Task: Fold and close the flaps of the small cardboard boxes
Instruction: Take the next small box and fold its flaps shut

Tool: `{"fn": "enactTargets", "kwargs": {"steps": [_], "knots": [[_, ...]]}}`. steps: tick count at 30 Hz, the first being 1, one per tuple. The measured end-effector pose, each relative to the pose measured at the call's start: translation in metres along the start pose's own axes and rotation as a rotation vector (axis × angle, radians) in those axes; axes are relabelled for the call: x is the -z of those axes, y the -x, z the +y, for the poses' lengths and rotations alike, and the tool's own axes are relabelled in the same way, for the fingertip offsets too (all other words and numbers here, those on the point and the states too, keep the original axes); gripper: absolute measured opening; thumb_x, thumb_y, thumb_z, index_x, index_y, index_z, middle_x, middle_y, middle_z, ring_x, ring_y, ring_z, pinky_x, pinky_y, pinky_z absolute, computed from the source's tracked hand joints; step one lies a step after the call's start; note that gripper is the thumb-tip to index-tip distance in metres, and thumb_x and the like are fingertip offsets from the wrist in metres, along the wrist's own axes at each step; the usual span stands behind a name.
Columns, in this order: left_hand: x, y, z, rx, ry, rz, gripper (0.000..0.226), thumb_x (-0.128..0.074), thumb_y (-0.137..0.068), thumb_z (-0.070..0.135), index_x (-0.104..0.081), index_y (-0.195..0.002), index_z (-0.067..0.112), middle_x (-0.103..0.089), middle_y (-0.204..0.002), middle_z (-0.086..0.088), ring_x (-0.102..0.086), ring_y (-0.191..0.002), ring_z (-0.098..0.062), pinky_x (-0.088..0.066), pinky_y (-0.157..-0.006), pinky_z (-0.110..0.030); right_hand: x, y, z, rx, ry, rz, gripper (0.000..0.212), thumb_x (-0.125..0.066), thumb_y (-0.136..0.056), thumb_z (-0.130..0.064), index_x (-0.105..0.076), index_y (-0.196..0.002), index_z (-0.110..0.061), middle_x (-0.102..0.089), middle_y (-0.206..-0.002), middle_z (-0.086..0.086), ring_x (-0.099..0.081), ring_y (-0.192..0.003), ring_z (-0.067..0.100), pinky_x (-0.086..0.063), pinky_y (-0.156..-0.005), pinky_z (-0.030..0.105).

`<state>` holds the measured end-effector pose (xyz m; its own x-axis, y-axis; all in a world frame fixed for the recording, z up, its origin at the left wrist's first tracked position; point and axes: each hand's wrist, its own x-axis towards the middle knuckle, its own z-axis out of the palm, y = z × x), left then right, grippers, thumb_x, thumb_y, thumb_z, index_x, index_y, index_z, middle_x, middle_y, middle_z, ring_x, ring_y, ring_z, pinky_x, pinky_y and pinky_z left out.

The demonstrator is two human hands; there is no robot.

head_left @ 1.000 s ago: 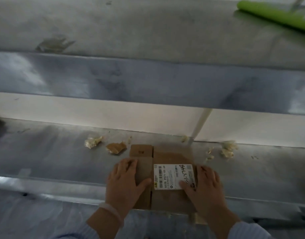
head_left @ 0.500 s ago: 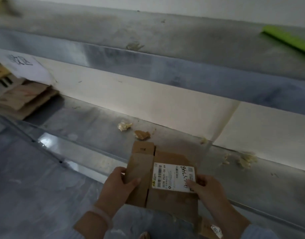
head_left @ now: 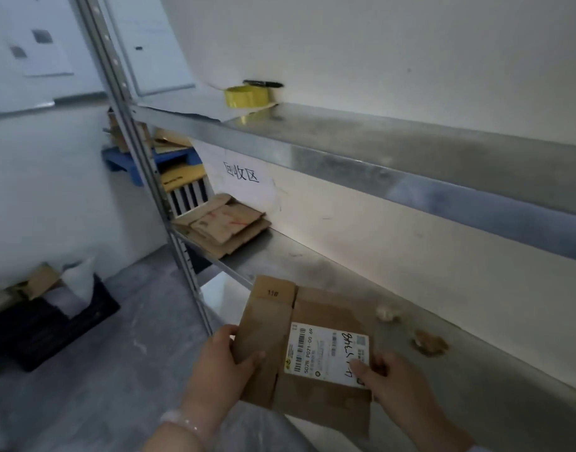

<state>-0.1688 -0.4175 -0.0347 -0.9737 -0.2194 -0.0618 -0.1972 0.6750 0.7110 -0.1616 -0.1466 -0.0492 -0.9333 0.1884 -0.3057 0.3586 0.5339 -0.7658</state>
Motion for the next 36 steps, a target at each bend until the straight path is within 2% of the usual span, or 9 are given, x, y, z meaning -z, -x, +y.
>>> {"fn": "enactTargets", "kwargs": {"steps": [4, 9, 14, 17, 21, 25, 31, 33, 36], "knots": [[0.069, -0.062, -0.053, 0.005, -0.014, 0.045, 0.047, -0.073, -0.071, 0.045, -0.053, -0.11, 0.03, -0.059, -0.094, 0.014, -0.059, -0.083, -0.005, -0.051, -0.068, -0.025, -0.08, -0.028, -0.073, 0.03, 0.025, -0.015, 0.029, -0.07, -0.081, -0.048, -0.062, -0.078, -0.021, -0.068, -0.075, -0.008, -0.064, -0.069, 0.007, -0.05, -0.059, 0.023], [0.125, -0.143, -0.097, -0.028, -0.058, 0.066, 0.052, -0.072, -0.07, 0.049, -0.055, -0.115, 0.029, -0.06, -0.099, 0.009, -0.059, -0.091, -0.01, -0.051, -0.074, -0.028, -0.143, -0.063, -0.147, 0.052, 0.015, -0.019, 0.026, -0.069, -0.083, -0.047, -0.062, -0.08, -0.022, -0.068, -0.079, -0.009, -0.064, -0.072, 0.007, -0.052, -0.067, 0.026], [0.143, -0.227, -0.109, -0.06, -0.058, 0.052, 0.059, -0.068, -0.074, 0.054, -0.05, -0.124, 0.029, -0.058, -0.108, 0.007, -0.058, -0.099, -0.013, -0.052, -0.083, -0.032, -0.173, -0.12, -0.192, 0.045, -0.026, 0.02, 0.027, -0.07, -0.082, -0.046, -0.063, -0.08, -0.019, -0.07, -0.078, -0.007, -0.066, -0.071, 0.011, -0.054, -0.065, 0.031], [0.146, -0.283, -0.107, -0.076, -0.088, 0.041, 0.06, -0.066, -0.077, 0.053, -0.047, -0.128, 0.028, -0.054, -0.115, 0.005, -0.055, -0.102, -0.013, -0.051, -0.087, -0.03, -0.187, -0.163, -0.217, 0.029, -0.052, 0.039, 0.027, -0.068, -0.083, -0.045, -0.064, -0.082, -0.018, -0.07, -0.08, -0.007, -0.066, -0.073, 0.009, -0.049, -0.056, 0.023], [0.148, -0.353, -0.106, -0.061, -0.122, 0.041, 0.06, -0.066, -0.078, 0.052, -0.048, -0.129, 0.025, -0.056, -0.118, 0.003, -0.055, -0.104, -0.015, -0.05, -0.092, -0.034, -0.208, -0.222, -0.246, 0.015, -0.057, 0.052, 0.026, -0.068, -0.083, -0.047, -0.065, -0.086, -0.021, -0.071, -0.083, -0.009, -0.067, -0.078, 0.01, -0.056, -0.07, 0.032], [0.154, -0.413, -0.104, -0.047, -0.186, -0.019, 0.061, -0.064, -0.078, 0.054, -0.048, -0.129, 0.024, -0.055, -0.119, 0.002, -0.055, -0.104, -0.017, -0.049, -0.093, -0.036, -0.221, -0.265, -0.273, -0.009, -0.043, 0.024, 0.026, -0.066, -0.085, -0.049, -0.066, -0.086, -0.022, -0.07, -0.083, -0.009, -0.066, -0.074, 0.007, -0.047, -0.057, 0.02], [0.15, -0.484, -0.102, -0.077, -0.24, -0.141, 0.05, -0.063, -0.084, 0.047, -0.051, -0.126, 0.024, -0.053, -0.106, 0.008, -0.052, -0.093, -0.009, -0.045, -0.084, -0.025, -0.247, -0.307, -0.294, -0.134, -0.096, 0.066, 0.024, -0.066, -0.087, -0.046, -0.06, -0.084, -0.022, -0.066, -0.085, -0.009, -0.063, -0.076, 0.005, -0.044, -0.056, 0.02], [0.145, -0.507, -0.102, -0.111, -0.251, -0.179, 0.05, -0.063, -0.084, 0.045, -0.05, -0.127, 0.021, -0.047, -0.104, 0.007, -0.047, -0.092, -0.01, -0.042, -0.085, -0.025, -0.254, -0.316, -0.301, -0.157, -0.099, 0.103, 0.022, -0.065, -0.088, -0.043, -0.057, -0.081, -0.023, -0.063, -0.082, -0.013, -0.058, -0.071, 0.001, -0.04, -0.053, 0.016], [0.133, -0.541, -0.104, -0.162, -0.226, -0.234, 0.055, -0.067, -0.082, 0.043, -0.05, -0.128, 0.018, -0.055, -0.113, 0.001, -0.054, -0.099, -0.016, -0.047, -0.092, -0.031, -0.266, -0.327, -0.309, -0.18, -0.123, 0.184, 0.015, -0.064, -0.09, -0.036, -0.054, -0.082, -0.03, -0.057, -0.08, -0.017, -0.053, -0.07, -0.001, -0.038, -0.055, 0.012]]}}
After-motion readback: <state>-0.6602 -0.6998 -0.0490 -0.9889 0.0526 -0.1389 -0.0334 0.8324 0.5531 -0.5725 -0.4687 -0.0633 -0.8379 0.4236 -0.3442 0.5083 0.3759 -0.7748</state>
